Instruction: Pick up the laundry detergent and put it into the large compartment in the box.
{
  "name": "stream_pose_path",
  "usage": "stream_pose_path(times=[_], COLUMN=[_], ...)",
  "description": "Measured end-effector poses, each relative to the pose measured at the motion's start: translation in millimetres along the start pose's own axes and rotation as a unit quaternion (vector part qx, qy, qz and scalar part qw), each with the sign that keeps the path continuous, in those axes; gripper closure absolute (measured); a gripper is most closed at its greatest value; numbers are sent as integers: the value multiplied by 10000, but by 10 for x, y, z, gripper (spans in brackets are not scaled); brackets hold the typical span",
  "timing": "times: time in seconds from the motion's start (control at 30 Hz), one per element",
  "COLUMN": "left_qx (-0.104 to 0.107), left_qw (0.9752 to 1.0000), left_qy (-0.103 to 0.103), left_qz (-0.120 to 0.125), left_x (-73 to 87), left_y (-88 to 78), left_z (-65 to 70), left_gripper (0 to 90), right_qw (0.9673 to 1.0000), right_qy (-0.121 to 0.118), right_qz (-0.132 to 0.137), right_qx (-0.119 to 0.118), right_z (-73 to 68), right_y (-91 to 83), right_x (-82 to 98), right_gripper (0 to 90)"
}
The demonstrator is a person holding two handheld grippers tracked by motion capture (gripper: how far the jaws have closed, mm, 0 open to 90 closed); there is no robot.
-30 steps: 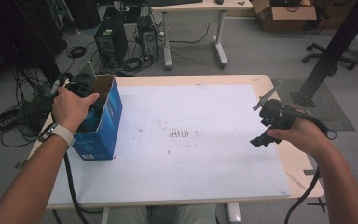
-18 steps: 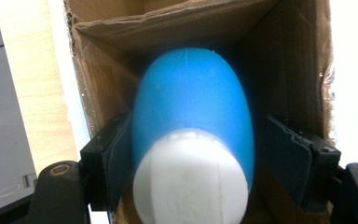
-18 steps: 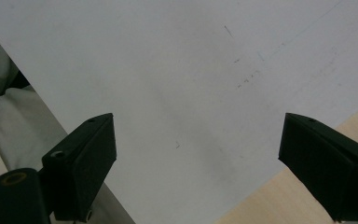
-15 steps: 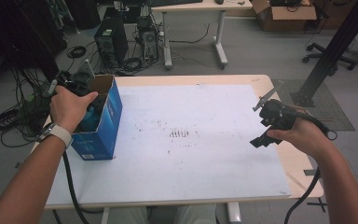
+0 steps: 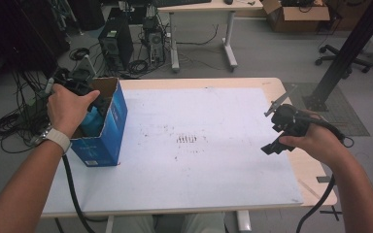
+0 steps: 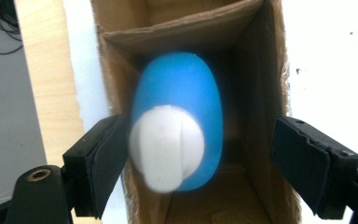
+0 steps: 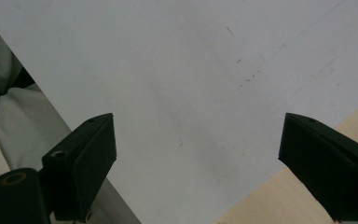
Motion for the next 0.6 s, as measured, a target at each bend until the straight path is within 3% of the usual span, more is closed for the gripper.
stream_pose_path(times=[0.2, 0.43, 0.6], left_qx=[-14, 143, 123], left_qw=[9999, 9991, 9983], left_qy=[37, 295, 478], left_qz=[118, 269, 325], left_x=[39, 112, 182], left_y=[-141, -367, -546], left_z=[31, 184, 297], left_gripper=[190, 170, 167], right_qw=[10000, 10000, 10000], right_qy=[-10, -21, -8], right_qz=[27, 41, 48], right_qx=[16, 29, 48], right_z=[-21, -51, -55], right_y=[-18, -37, -58], right_x=[1, -4, 0], right_gripper=[109, 109, 109])
Point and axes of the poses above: each handheld gripper's, and its own axes: y roughly forward along the jaws, x roughly out of its underside, z roughly to its right, the point moved 5 cm from there along y, roughly forward along the jaws, and after that the axes turned 13 degrees about -z, right-handed, at the moved point
